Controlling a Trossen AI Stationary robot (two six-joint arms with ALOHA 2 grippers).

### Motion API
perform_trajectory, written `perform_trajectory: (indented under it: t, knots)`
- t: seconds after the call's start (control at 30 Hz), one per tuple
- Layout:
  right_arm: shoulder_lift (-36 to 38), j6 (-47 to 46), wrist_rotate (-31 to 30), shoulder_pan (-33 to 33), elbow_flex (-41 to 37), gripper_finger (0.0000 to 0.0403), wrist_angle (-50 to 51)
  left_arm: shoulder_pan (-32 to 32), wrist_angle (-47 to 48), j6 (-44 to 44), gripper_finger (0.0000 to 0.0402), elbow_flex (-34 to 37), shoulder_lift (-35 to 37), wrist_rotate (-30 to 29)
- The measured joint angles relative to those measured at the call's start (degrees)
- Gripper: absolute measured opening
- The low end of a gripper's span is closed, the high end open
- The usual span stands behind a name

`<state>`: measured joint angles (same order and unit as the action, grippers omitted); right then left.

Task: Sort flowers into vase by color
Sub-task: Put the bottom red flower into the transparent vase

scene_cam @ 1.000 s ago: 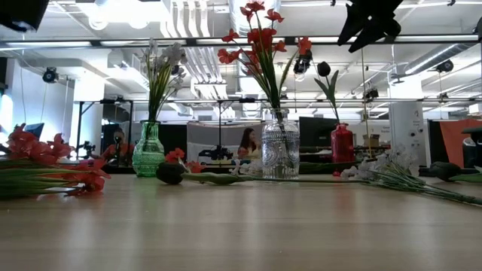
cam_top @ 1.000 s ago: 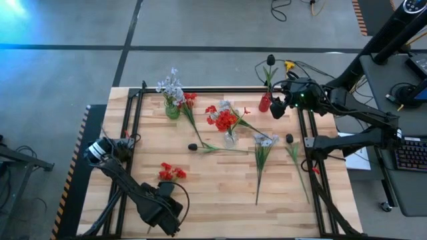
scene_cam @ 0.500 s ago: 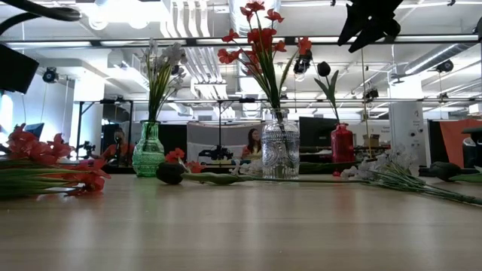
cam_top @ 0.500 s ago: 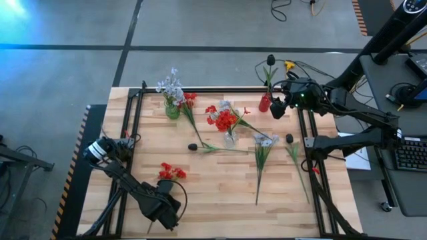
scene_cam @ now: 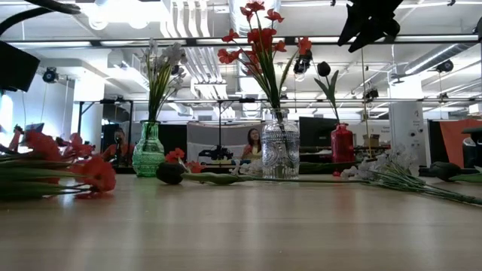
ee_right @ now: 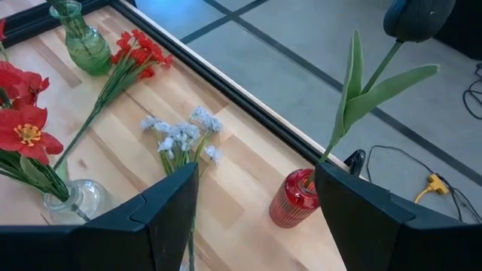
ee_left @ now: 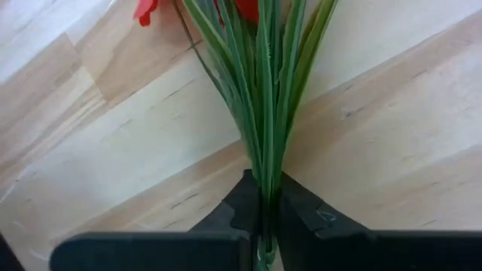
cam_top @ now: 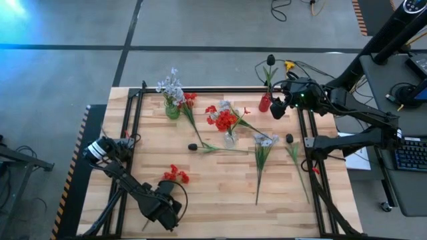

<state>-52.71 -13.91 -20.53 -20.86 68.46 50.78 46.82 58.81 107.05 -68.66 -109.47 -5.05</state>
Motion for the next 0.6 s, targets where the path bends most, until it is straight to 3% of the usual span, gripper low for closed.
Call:
perform_trajectory:
  t: [0.6]
  knots:
    - [0.57,0.53,2.98,4.49,-0.01,0.0255,-1.02,5.2,1.12,-0.04,0.0002,-4.69,2.38,-14.13]
